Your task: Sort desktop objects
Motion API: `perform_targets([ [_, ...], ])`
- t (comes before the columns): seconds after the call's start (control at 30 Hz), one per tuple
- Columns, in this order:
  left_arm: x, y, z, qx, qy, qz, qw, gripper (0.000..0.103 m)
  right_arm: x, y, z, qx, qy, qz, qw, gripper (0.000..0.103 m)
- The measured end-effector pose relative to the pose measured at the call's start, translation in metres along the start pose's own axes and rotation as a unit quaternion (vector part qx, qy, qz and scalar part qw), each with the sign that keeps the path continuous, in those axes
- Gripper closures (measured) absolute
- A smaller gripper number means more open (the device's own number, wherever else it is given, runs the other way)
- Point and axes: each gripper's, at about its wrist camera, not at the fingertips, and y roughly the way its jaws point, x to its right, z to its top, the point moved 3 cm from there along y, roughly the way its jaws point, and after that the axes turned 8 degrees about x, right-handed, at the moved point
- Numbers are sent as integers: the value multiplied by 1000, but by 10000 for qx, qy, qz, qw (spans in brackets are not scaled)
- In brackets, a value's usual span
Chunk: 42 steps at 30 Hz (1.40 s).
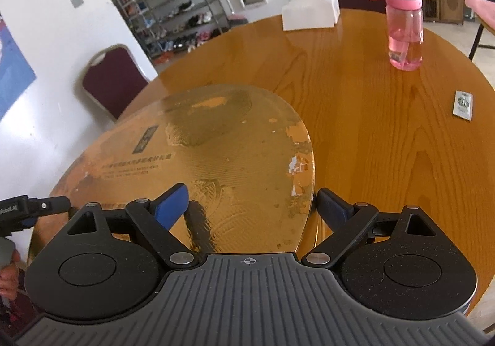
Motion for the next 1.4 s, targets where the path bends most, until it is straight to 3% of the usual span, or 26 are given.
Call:
perform_targets([
  [0.9, -5, 13, -15, -206, 122, -14, 9997, 3, -22, -8, -20, -338, -766, -236, 9962, 11],
  [1.4, -5, 11, -17, -199, 368, 29, 9991, 3, -15, -4, -26, -442, -585, -219, 9971, 12],
])
